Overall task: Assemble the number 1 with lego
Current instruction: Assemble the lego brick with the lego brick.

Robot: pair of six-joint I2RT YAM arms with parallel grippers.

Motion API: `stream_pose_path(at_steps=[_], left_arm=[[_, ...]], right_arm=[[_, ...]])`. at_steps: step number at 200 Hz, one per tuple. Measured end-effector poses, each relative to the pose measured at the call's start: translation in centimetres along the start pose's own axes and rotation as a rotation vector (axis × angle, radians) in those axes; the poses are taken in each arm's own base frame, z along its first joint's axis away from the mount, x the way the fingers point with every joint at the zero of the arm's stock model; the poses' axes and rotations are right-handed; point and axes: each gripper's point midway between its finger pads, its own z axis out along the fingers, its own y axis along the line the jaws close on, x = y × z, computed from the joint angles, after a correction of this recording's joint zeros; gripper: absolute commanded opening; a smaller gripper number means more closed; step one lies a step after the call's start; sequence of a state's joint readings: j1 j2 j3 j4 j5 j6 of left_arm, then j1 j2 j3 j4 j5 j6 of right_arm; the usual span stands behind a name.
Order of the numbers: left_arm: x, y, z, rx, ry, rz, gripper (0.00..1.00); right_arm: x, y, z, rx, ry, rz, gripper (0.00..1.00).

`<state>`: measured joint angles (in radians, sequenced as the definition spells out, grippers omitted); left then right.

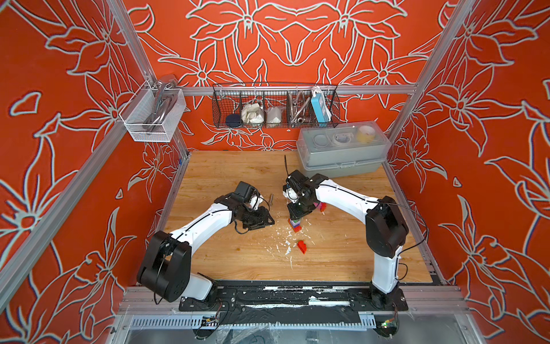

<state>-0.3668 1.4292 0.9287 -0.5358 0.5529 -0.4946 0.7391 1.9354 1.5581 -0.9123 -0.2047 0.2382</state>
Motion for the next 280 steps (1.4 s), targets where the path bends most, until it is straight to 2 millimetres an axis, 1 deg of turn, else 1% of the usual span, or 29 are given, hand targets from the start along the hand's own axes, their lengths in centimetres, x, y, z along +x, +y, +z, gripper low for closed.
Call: stream_pose_path(at_steps=[55, 65, 84, 122, 138, 153, 170, 178, 197, 216, 225, 240, 260, 270, 280], left_arm=[[0.0, -0.1, 0.0, 0.007, 0.001, 0.001, 0.5], [0.0, -0.2, 0.0, 0.008, 0.0, 0.002, 0.5], [0.0, -0.3, -0.1, 0.011, -0.002, 0.004, 0.5], [-0.1, -0.5, -0.4, 0.018, -0.014, 0.013, 0.5], [-0.1, -0.6, -0.5, 0.019, -0.015, 0.014, 0.5], [-0.1, -0.6, -0.5, 0.019, -0.016, 0.014, 0.5], [-0.1, -0.6, -0.5, 0.019, -0.018, 0.015, 0.5], [-0.1, -0.6, -0.6, 0.019, -0.018, 0.015, 0.5], [-0.1, -0.6, -0.6, 0.019, -0.019, 0.016, 0.5], [0.0, -0.4, -0.5, 0.015, -0.016, 0.012, 0.5], [0.1, -0.3, -0.4, 0.012, -0.016, 0.01, 0.5], [0.2, -0.1, -0.4, 0.009, -0.015, 0.007, 0.49], [0.4, 0.1, -0.2, -0.004, -0.017, 0.012, 0.47], [0.9, 0.1, 0.0, -0.017, -0.014, 0.025, 0.45], [1.6, -0.3, 0.3, -0.024, -0.006, 0.041, 0.41]], right_arm=[[0.0, 0.6, 0.3, 0.072, 0.013, -0.012, 0.27], [0.0, 0.5, 0.6, 0.094, 0.017, -0.014, 0.27], [0.0, 0.5, 0.6, 0.129, 0.015, -0.014, 0.26], [0.0, 0.3, 0.7, 0.154, 0.015, -0.006, 0.24], [0.0, 0.4, 0.6, 0.156, 0.016, -0.006, 0.25], [-0.1, 0.4, 0.6, 0.155, 0.016, -0.003, 0.34], [0.0, 0.5, 0.5, 0.155, 0.018, 0.001, 0.49], [0.1, 0.4, 0.5, 0.158, 0.023, 0.014, 0.54], [0.6, 0.2, 0.6, 0.169, 0.044, 0.022, 0.59], [0.7, 0.2, -0.4, 0.168, 0.031, 0.033, 0.6], [0.8, 0.4, -1.2, 0.163, 0.013, 0.036, 0.6], [1.5, 0.7, -3.0, 0.143, -0.022, 0.033, 0.56], [3.2, 1.3, -5.4, 0.088, -0.071, 0.026, 0.46], [4.3, 1.5, -6.2, 0.054, -0.084, 0.027, 0.42], [5.5, 1.6, -6.5, 0.02, -0.086, 0.026, 0.38]])
